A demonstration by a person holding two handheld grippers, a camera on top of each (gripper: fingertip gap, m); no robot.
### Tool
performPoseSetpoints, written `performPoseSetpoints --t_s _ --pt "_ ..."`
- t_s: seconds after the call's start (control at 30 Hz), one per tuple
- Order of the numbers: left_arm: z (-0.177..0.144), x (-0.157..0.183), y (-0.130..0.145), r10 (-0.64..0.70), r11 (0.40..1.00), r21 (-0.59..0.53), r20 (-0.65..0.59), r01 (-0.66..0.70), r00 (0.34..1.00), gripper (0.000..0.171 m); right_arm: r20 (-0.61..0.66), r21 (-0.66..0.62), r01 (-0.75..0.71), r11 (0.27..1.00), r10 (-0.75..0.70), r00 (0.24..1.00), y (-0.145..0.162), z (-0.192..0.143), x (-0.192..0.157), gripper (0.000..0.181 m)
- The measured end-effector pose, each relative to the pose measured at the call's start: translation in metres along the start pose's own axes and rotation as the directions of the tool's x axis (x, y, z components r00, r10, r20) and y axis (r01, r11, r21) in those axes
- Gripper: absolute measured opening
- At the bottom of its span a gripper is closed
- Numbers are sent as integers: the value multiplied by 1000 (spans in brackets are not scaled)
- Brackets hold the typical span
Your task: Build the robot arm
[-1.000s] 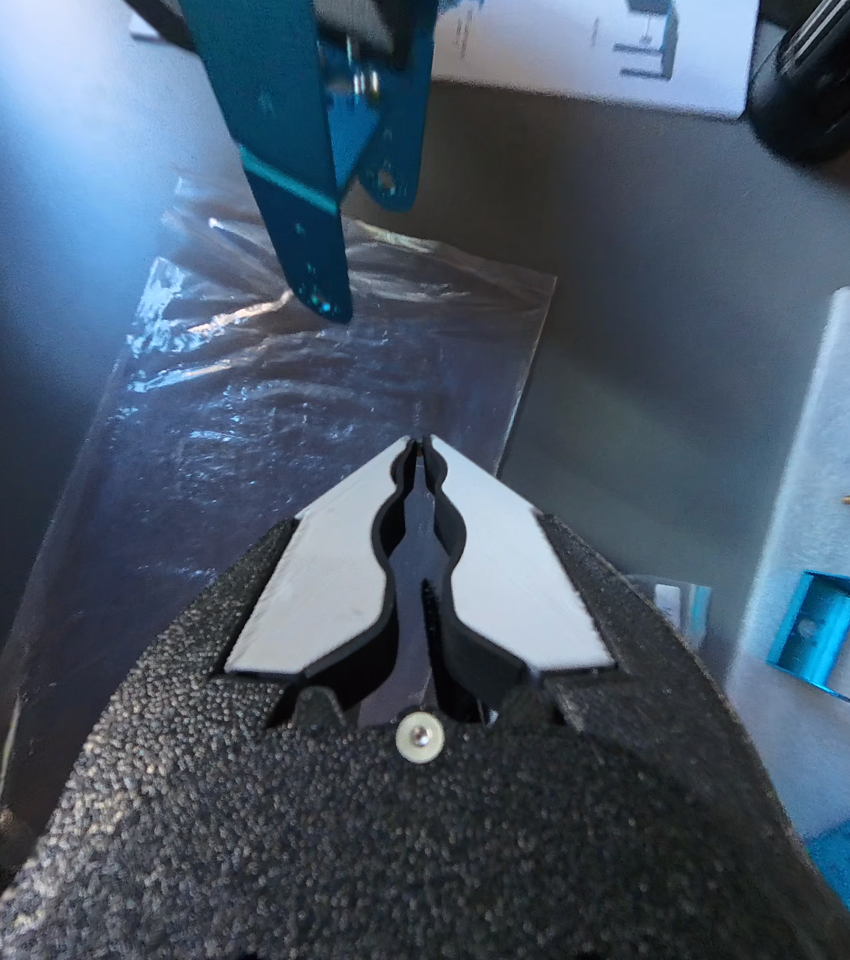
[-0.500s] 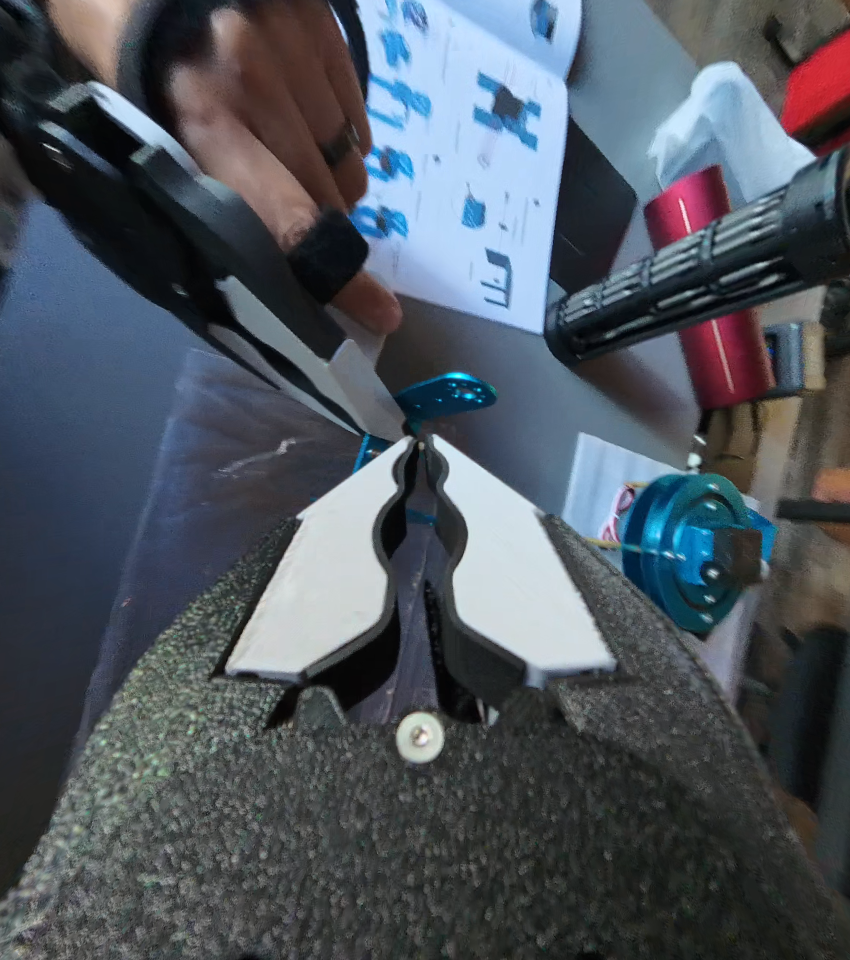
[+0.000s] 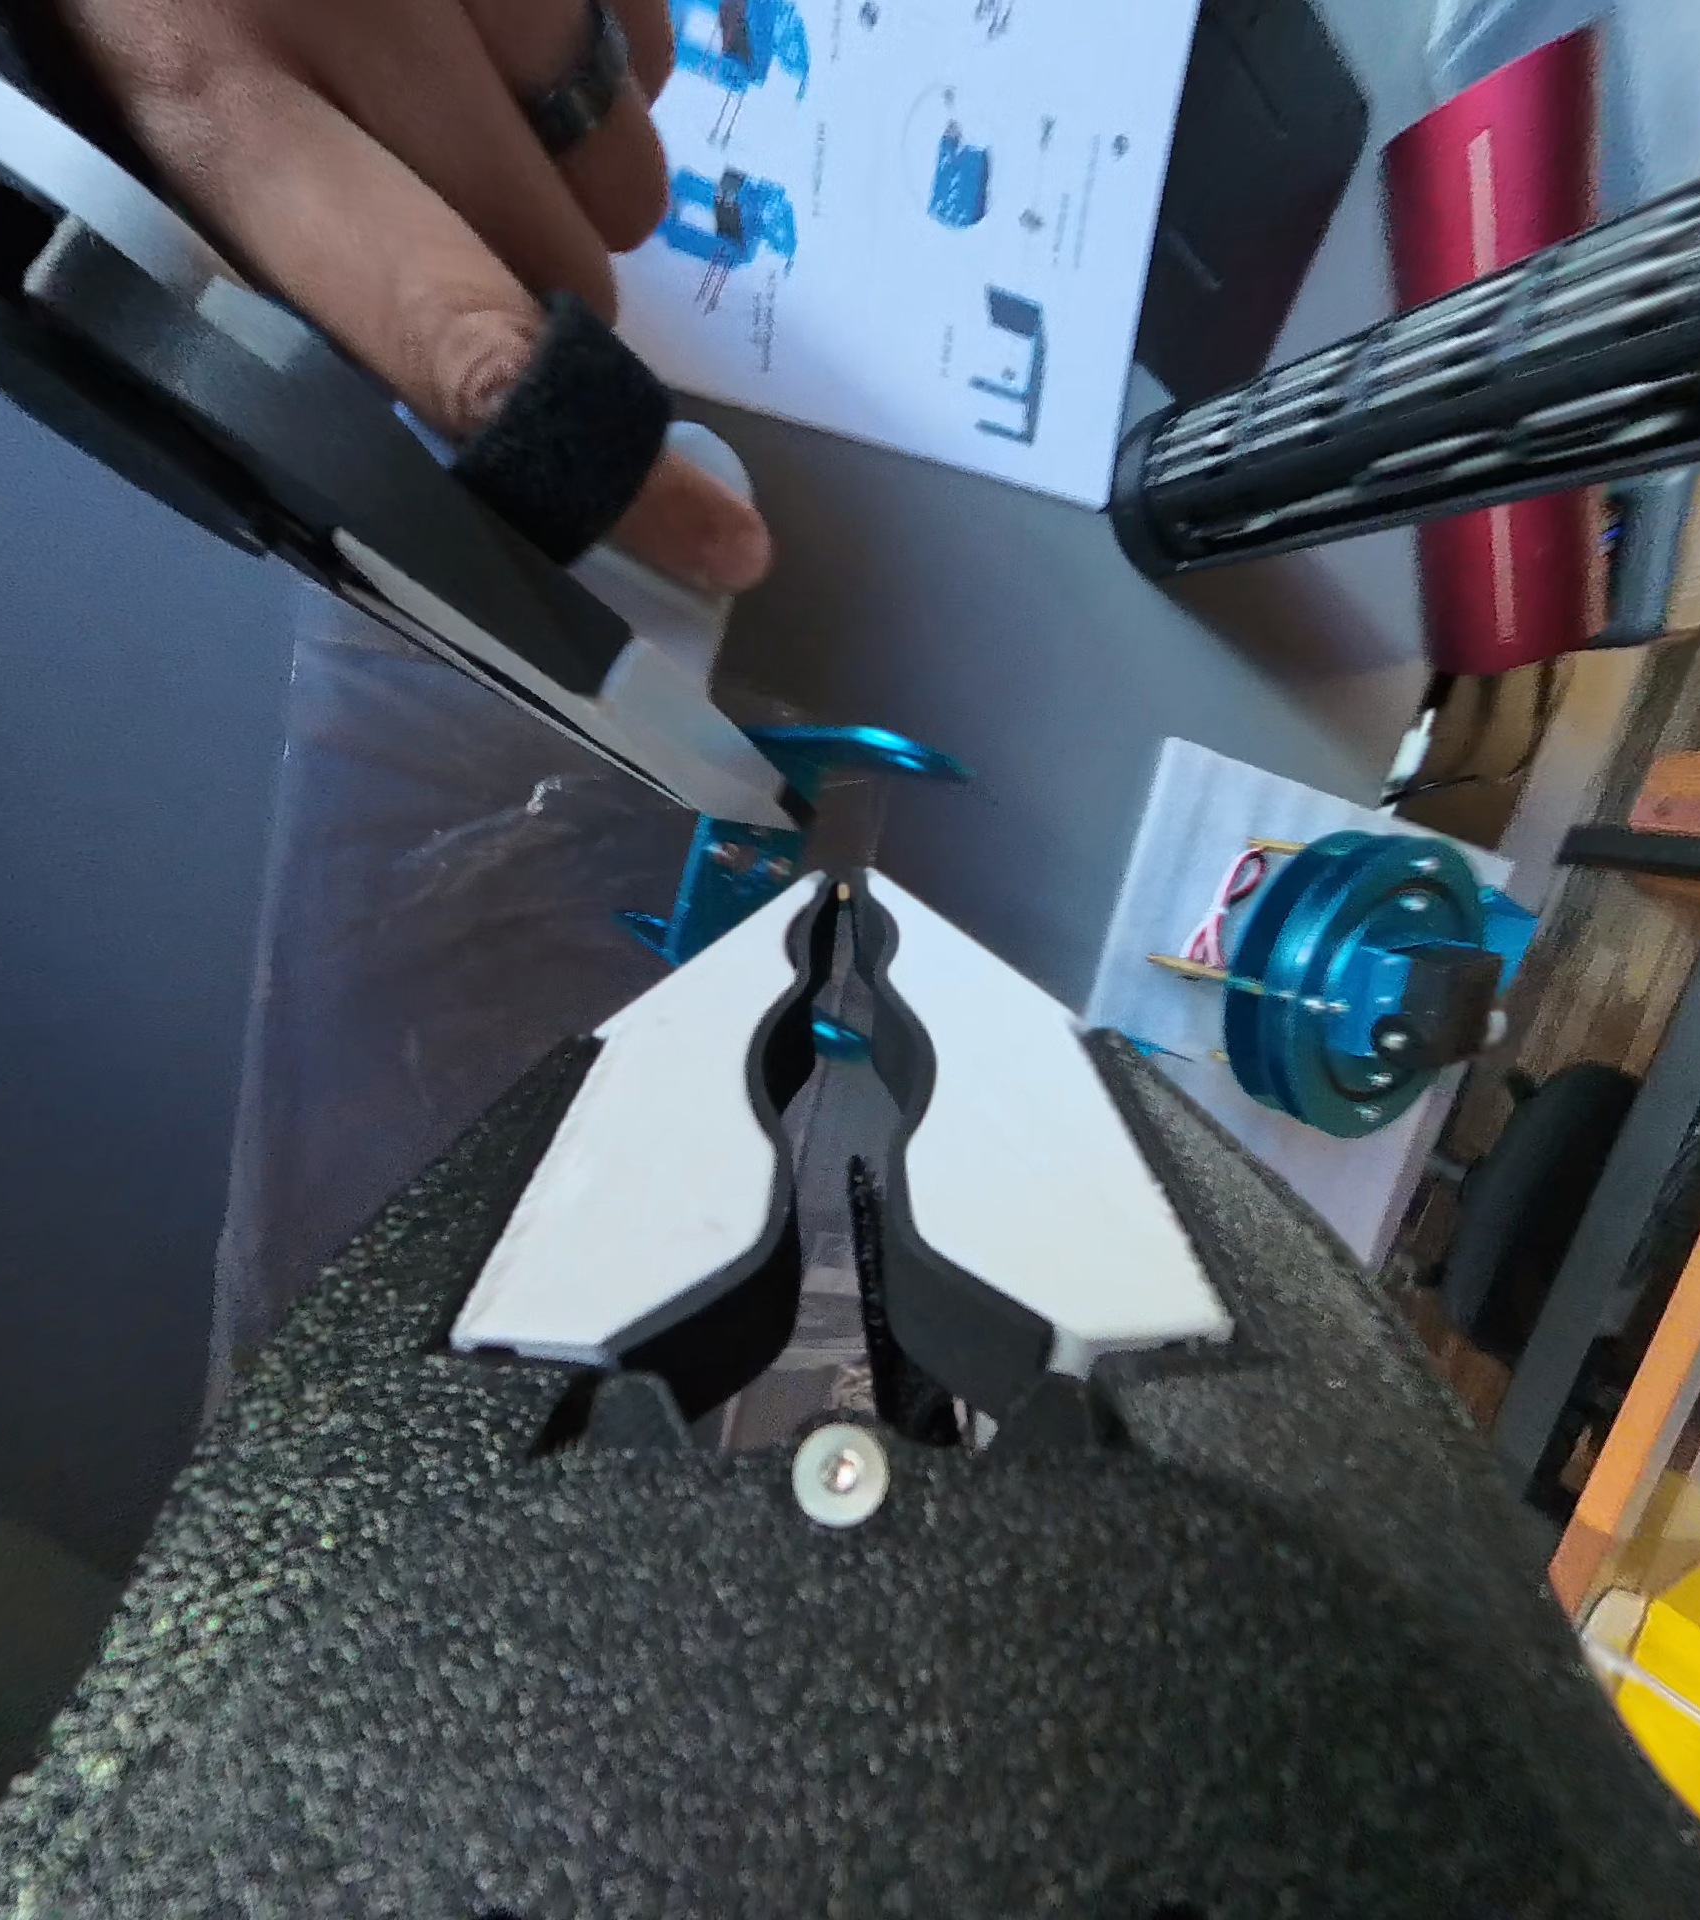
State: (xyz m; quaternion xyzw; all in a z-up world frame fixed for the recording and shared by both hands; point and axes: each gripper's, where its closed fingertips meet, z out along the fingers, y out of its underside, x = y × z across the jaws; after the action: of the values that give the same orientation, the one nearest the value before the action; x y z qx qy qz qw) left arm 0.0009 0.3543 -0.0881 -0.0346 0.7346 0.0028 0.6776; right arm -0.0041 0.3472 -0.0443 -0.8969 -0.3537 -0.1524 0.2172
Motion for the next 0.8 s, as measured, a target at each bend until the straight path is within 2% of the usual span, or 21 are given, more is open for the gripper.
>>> performPoseSetpoints --t_s 0.07,0.1,0.17,0.23,0.27,0.33,0.43,0.53,0.7,0.8 --pt "-7 -2 -10 13 997 72 24 -15 1000 2 -42 155 -23 988 30 999 -1 -27 24 2" --pt "-11 -4 -15 19 995 95 43 -23 999 2 -16 246 -59 967 65 998 1 -39 33 2" --pt "-19 -9 -28 10 985 168 78 -23 997 3 171 465 -135 875 61 983 2 -59 28 1" --pt "-29 -16 -41 -38 967 253 103 10 994 2 356 653 -217 725 -41 934 3 -73 10 0" --pt "-33 -20 -47 -70 954 297 106 36 992 2 440 698 -280 659 -85 894 5 -74 1 1" --pt "-39 -28 -56 -130 915 393 80 89 988 3 540 719 -347 603 -171 824 9 -68 -15 1" --pt "-29 -36 -55 -188 883 443 35 154 981 2 466 835 -289 469 -321 824 6 -70 -26 1" --pt "-19 -39 -56 -182 858 490 13 153 983 2 415 844 -204 496 -365 833 7 -59 -29 1" --pt "-10 -37 -65 -225 815 541 -33 207 974 2 250 860 0 510 -422 871 8 -41 -33 1" --pt "-14 -31 -70 -205 814 545 -51 199 977 2 232 847 53 530 -456 859 13 -32 -40 2"
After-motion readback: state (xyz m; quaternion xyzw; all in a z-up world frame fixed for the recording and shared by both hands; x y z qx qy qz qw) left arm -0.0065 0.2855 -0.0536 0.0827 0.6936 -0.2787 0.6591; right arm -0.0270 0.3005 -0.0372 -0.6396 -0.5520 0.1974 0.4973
